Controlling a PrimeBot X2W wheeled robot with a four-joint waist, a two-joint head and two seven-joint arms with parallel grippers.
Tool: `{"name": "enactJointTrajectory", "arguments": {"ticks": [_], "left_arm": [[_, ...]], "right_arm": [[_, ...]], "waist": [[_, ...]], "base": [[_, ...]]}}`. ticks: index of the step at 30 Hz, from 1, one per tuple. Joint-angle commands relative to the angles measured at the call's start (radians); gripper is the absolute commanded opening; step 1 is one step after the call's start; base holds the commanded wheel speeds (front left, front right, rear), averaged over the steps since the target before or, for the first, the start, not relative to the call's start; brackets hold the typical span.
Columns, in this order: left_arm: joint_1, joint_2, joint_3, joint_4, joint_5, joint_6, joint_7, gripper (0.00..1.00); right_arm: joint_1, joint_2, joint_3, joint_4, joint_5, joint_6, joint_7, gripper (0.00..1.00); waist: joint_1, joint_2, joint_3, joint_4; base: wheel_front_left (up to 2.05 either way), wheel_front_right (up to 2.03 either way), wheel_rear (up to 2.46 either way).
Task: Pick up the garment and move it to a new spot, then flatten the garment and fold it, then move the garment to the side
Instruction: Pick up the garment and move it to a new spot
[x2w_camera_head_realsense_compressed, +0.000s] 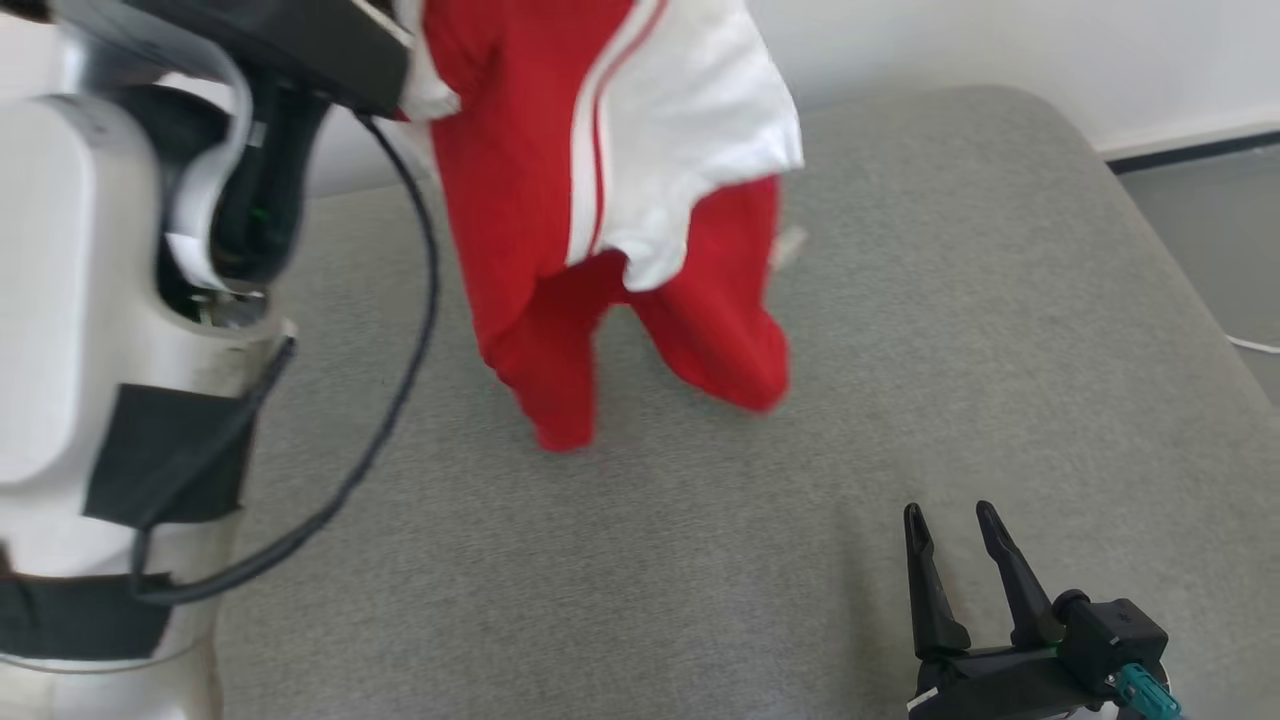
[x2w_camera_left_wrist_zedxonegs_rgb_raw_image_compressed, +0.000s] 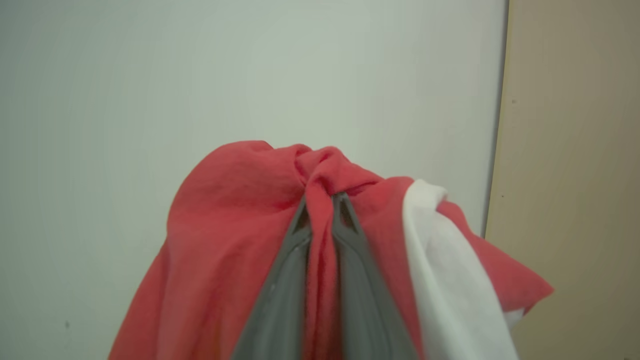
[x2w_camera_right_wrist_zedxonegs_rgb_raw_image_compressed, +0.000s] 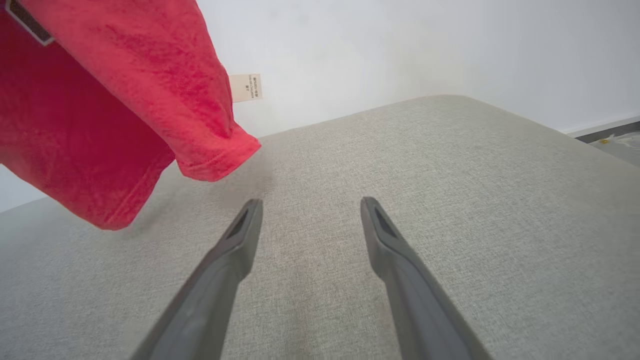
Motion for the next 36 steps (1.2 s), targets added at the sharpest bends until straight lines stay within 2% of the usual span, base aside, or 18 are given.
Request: {"name": "enactJointTrajectory", "arguments": {"ticks": [1,7,13,21,28,30,31,36], "left_arm": [[0.010,-0.009,-0.009,0.001,-0.006,0.002,-0.002,0.00],[0.113,-0.041,-0.052,0.034,-0.013,-0.001,-0.023,0.00],[0.294,-0.066,-0.083,0.099,-0.025,0.000,-0.081,0.00],[0.484,-0.067,-0.142,0.339,0.013,-0.024,-0.190,0.00],[0.486,-0.083,-0.213,0.517,0.072,-0.045,-0.289,0.00],[0.468,-0.088,-0.223,0.539,0.083,-0.052,-0.324,0.48],[0.461,-0.093,-0.222,0.544,0.081,-0.053,-0.346,1.00],[0.450,-0.099,-0.205,0.530,0.078,-0.061,-0.417,1.00]], "right_arm": [[0.005,0.001,0.001,0.001,0.004,-0.002,-0.001,1.00],[0.000,0.001,-0.004,-0.001,0.007,-0.002,-0.001,1.00],[-0.005,0.001,-0.002,-0.003,-0.003,-0.002,-0.001,1.00],[-0.017,0.001,0.008,-0.001,-0.013,-0.002,-0.001,1.00],[-0.015,0.001,0.001,0.003,-0.021,-0.002,-0.001,1.00],[-0.010,0.002,0.001,0.004,-0.026,-0.002,-0.001,1.00],[-0.006,0.001,-0.001,0.005,-0.027,-0.002,0.000,1.00],[0.020,0.001,-0.008,0.008,-0.029,-0.002,0.000,1.00]], "waist": [[0.0001,0.0000,0.014,-0.033],[0.0001,0.0000,0.029,-0.047],[0.0001,0.0000,0.040,-0.049],[0.0001,0.0000,0.057,-0.056],[0.0001,0.0000,0.051,-0.047],[0.0001,0.0000,0.042,-0.039],[0.0001,0.0000,0.036,-0.034],[0.0001,0.0000,-0.003,-0.003]], "base": [[0.00,0.00,0.00],[0.00,0.00,0.00],[0.00,0.00,0.00],[0.00,0.00,0.00],[0.00,0.00,0.00],[0.00,0.00,0.00],[0.00,0.00,0.00],[0.00,0.00,0.00]]}}
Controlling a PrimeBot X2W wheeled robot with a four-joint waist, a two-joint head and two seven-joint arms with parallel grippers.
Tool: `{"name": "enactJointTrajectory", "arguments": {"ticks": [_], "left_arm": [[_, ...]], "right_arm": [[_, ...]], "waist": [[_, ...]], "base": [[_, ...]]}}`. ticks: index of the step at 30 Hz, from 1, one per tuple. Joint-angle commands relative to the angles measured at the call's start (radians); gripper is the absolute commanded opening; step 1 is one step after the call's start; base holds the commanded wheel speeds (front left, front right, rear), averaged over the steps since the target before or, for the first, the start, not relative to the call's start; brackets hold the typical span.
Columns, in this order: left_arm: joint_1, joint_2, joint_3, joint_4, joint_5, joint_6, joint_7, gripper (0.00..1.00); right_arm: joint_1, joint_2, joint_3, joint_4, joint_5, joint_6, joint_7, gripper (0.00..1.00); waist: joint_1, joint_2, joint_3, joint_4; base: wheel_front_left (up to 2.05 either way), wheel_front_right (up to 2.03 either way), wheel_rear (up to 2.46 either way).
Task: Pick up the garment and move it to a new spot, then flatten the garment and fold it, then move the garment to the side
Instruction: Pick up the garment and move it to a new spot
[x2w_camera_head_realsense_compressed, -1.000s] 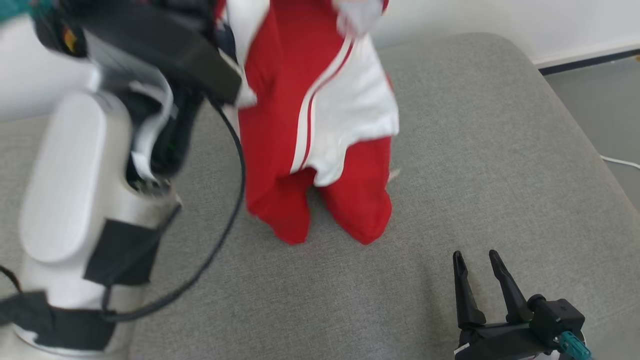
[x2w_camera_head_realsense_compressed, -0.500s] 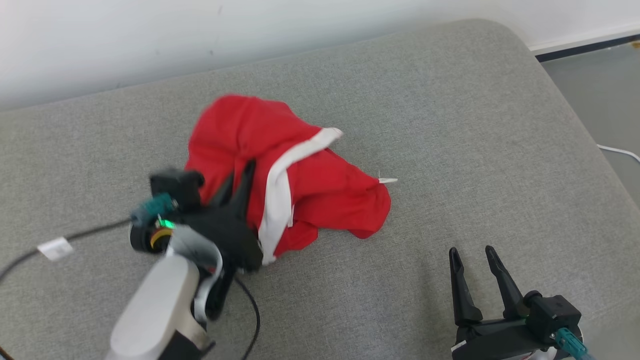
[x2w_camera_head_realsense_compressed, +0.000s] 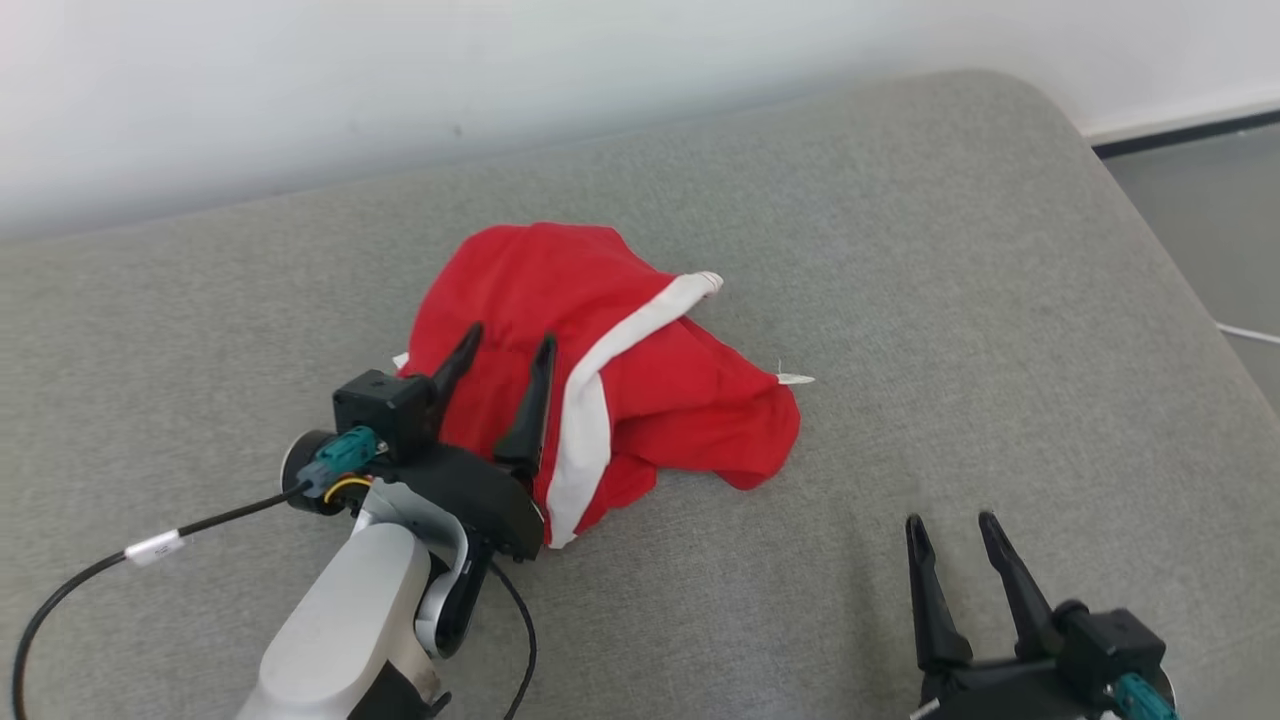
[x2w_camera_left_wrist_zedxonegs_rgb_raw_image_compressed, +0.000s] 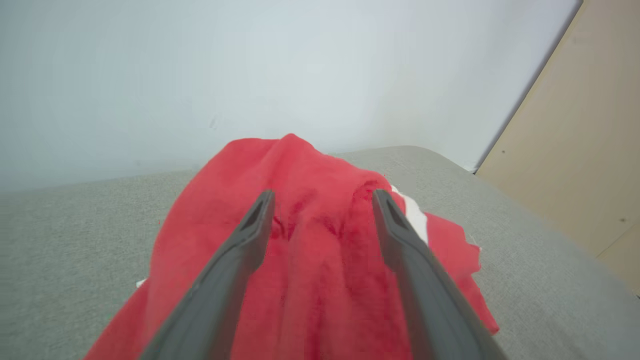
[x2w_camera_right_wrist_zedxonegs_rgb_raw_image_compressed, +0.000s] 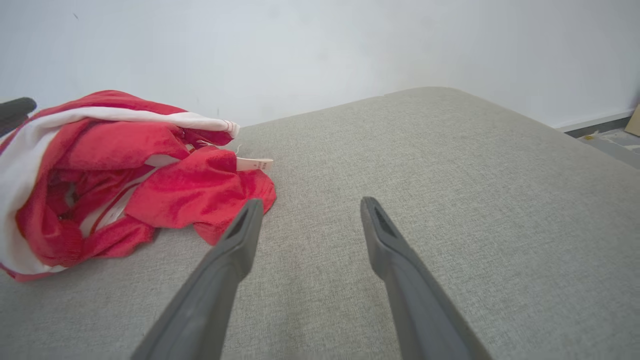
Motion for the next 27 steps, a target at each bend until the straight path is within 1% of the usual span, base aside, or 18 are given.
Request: {"name": "enactJointTrajectory", "arguments": {"ticks": [1,7,8,15,21,27], "left_arm": [[0.006,-0.002,0.014,-0.017,-0.002,-0.004,-0.017,1.00],[0.065,0.004,0.055,-0.109,0.020,0.019,-0.033,1.00],[0.065,0.004,0.055,-0.109,0.020,0.019,-0.033,1.00],[0.172,0.012,0.094,-0.232,0.057,0.043,-0.032,1.00],[0.218,0.003,0.051,-0.283,0.095,0.036,-0.031,1.00],[0.217,-0.013,-0.012,-0.273,0.115,0.029,-0.013,1.00]], "right_arm": [[0.020,0.001,-0.002,0.003,-0.008,-0.002,-0.001,1.00],[0.041,0.001,-0.008,0.000,-0.018,-0.002,0.000,1.00],[0.041,0.001,-0.008,0.000,-0.018,-0.002,0.000,1.00],[0.046,0.001,-0.014,-0.004,-0.021,-0.002,-0.001,1.00],[0.045,0.001,-0.013,0.000,-0.020,-0.002,-0.001,1.00],[0.032,0.001,-0.006,0.001,-0.018,-0.002,-0.001,1.00]], "waist": [[0.0000,0.0000,-0.031,0.031],[0.0000,0.0000,-0.056,0.077],[0.0000,0.0000,-0.056,0.077],[0.0000,0.0000,-0.061,0.109],[0.0000,0.0000,-0.061,0.119],[0.0000,0.0000,-0.050,0.101]], "base": [[0.00,0.00,0.00],[0.00,0.00,0.00],[0.00,0.00,0.00],[0.00,0.00,0.00],[0.00,0.00,0.00],[0.00,0.00,0.00]]}}
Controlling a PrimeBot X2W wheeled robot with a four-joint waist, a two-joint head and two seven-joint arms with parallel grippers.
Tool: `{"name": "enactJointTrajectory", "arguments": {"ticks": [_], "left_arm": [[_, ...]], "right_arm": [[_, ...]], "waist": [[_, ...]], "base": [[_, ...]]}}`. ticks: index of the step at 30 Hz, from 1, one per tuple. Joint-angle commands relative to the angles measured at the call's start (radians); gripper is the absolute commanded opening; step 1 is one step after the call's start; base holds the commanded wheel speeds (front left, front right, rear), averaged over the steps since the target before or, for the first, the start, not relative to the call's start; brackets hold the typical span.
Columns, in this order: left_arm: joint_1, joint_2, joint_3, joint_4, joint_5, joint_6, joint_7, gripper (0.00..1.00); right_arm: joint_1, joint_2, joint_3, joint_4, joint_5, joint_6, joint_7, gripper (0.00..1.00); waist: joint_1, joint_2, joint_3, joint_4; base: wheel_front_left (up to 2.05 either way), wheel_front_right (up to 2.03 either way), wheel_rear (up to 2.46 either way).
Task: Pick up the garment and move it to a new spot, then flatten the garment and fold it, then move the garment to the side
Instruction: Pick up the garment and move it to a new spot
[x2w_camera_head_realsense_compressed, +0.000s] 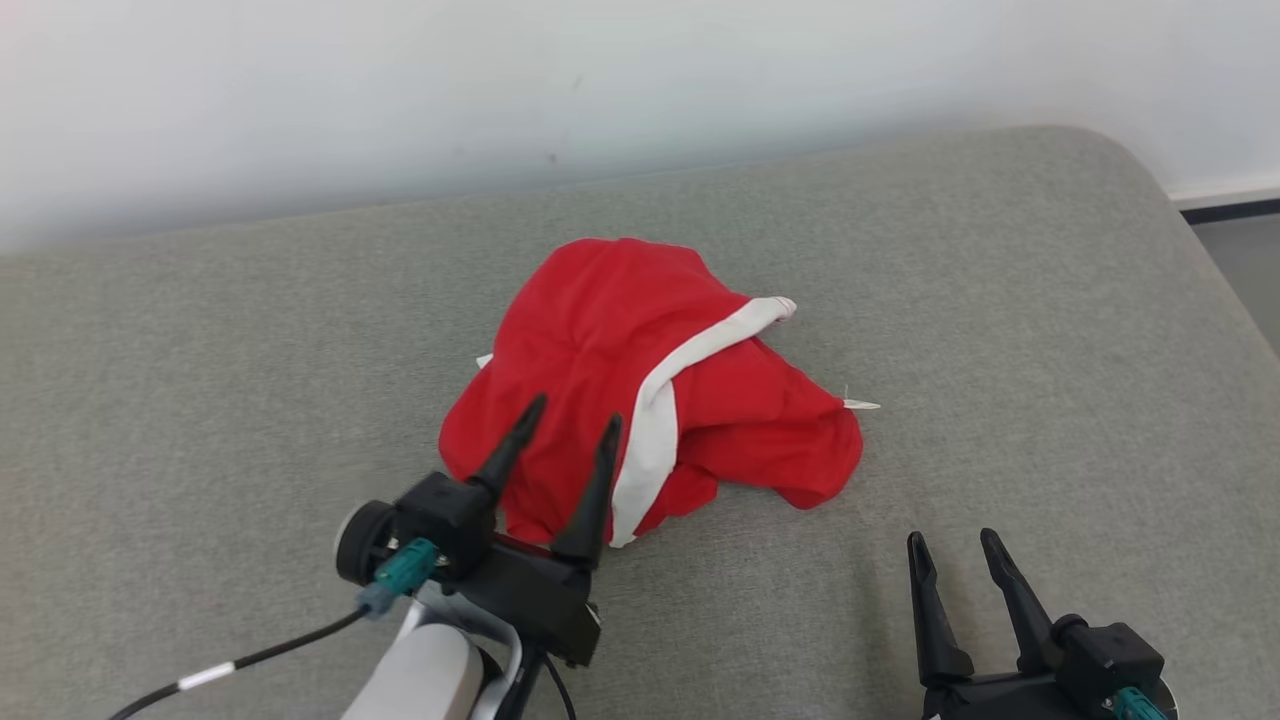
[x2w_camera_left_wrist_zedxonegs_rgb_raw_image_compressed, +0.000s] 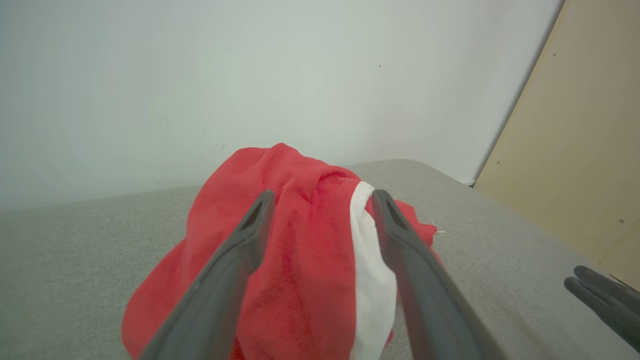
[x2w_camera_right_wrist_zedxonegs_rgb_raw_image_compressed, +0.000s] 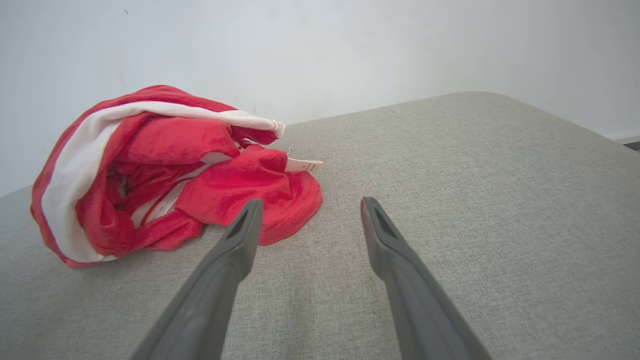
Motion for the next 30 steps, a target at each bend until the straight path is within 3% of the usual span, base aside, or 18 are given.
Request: {"name": "enactJointTrajectory", "arguments": {"ticks": [1,12,13,14,21,30], "left_arm": [[0.006,-0.005,-0.008,0.010,0.008,-0.001,0.003,1.00],[-0.019,-0.007,-0.078,0.207,0.049,0.008,0.018,1.00],[-0.024,-0.009,-0.081,0.225,0.050,0.006,0.019,0.20],[-0.029,-0.012,-0.081,0.239,0.048,0.003,0.014,0.00],[-0.066,-0.028,-0.080,0.259,0.029,-0.007,-0.008,0.00],[-0.192,-0.007,-0.077,0.099,0.025,-0.026,0.026,0.00]], "right_arm": [[-0.006,0.001,0.003,0.002,0.000,-0.002,0.000,1.00],[-0.006,0.001,0.002,0.003,0.005,-0.002,0.000,1.00],[-0.006,0.001,0.002,0.003,0.003,-0.002,0.000,1.00],[-0.004,0.001,0.001,0.003,0.001,-0.002,0.000,1.00],[0.010,0.001,-0.006,0.000,-0.005,-0.002,0.000,1.00],[0.021,0.001,-0.007,0.003,0.006,-0.002,0.000,1.00]], "waist": [[0.0000,-0.0001,0.006,-0.012],[0.0000,-0.0001,0.020,-0.066],[0.0000,-0.0001,0.018,-0.067],[0.0000,-0.0001,0.016,-0.068],[0.0000,-0.0001,-0.006,-0.043],[0.0000,-0.0001,-0.024,-0.008]], "base": [[0.00,0.00,0.00],[0.00,0.00,0.00],[0.00,0.00,0.00],[0.00,0.00,0.00],[0.00,0.00,0.00],[0.00,0.00,0.00]]}}
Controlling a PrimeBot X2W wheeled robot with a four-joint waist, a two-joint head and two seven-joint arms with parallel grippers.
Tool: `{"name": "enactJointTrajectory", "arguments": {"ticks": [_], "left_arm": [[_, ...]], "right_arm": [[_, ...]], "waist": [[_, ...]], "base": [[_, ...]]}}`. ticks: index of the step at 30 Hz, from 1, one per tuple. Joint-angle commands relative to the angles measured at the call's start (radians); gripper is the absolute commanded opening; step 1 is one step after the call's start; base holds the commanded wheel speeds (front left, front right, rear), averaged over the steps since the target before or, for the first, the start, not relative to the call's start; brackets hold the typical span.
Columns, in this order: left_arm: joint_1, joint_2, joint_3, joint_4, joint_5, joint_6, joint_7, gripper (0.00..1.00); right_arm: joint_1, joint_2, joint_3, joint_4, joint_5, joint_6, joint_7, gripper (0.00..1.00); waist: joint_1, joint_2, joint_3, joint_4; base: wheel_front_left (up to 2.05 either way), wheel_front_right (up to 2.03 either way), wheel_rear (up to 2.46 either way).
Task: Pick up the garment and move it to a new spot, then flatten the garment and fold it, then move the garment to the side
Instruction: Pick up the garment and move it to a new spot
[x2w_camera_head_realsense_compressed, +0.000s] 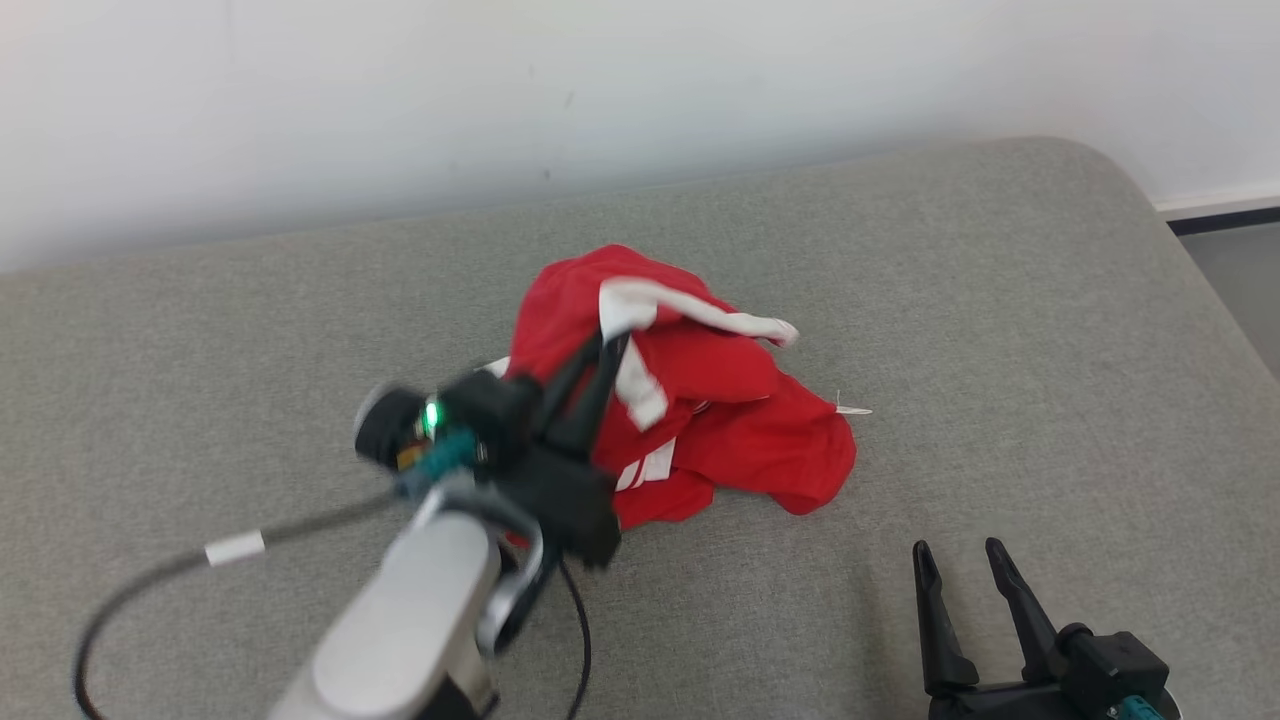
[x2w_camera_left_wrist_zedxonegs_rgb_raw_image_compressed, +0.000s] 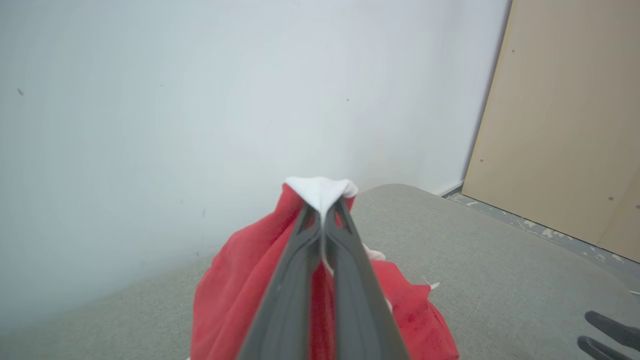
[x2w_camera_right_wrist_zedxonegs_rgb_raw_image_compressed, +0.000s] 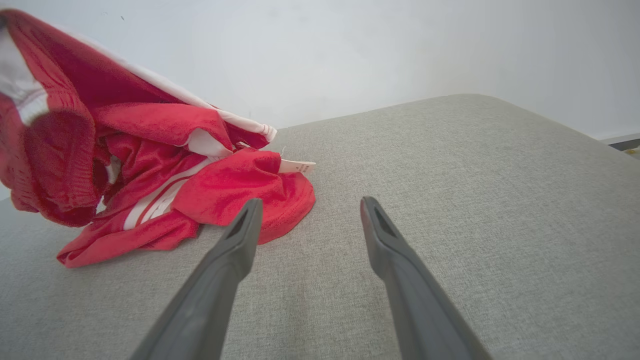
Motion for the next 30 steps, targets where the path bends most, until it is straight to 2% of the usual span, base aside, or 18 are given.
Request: {"name": "enactJointTrajectory", "arguments": {"ticks": [1,9,16,24,30], "left_arm": [[-0.048,0.010,0.002,-0.030,-0.013,-0.007,0.030,0.00],[-0.350,0.094,0.042,-0.141,-0.067,-0.022,0.184,0.00],[-0.543,0.112,0.078,-0.151,-0.105,-0.025,0.224,0.00],[-0.637,0.138,0.127,-0.138,-0.122,-0.022,0.215,0.00],[-0.648,0.149,0.143,-0.136,-0.131,-0.010,0.204,0.00]], "right_arm": [[0.010,0.001,0.000,0.002,0.007,-0.002,-0.001,1.00],[-0.012,0.001,0.017,0.006,0.029,-0.002,-0.001,1.00],[-0.018,0.001,0.021,0.008,0.044,-0.002,-0.001,1.00],[-0.009,0.001,0.011,0.008,0.044,-0.002,-0.001,1.00],[-0.008,0.001,0.006,-0.007,0.036,-0.002,0.000,1.00]], "waist": [[0.0000,-0.0001,-0.007,0.011],[0.0000,-0.0001,0.005,-0.008],[0.0000,-0.0001,0.017,-0.039],[0.0000,-0.0001,0.011,-0.049],[0.0000,-0.0001,0.013,-0.019]], "base": [[0.00,0.00,0.00],[0.00,0.00,0.00],[0.00,0.00,0.00],[0.00,0.00,0.00],[0.00,0.00,0.00]]}}
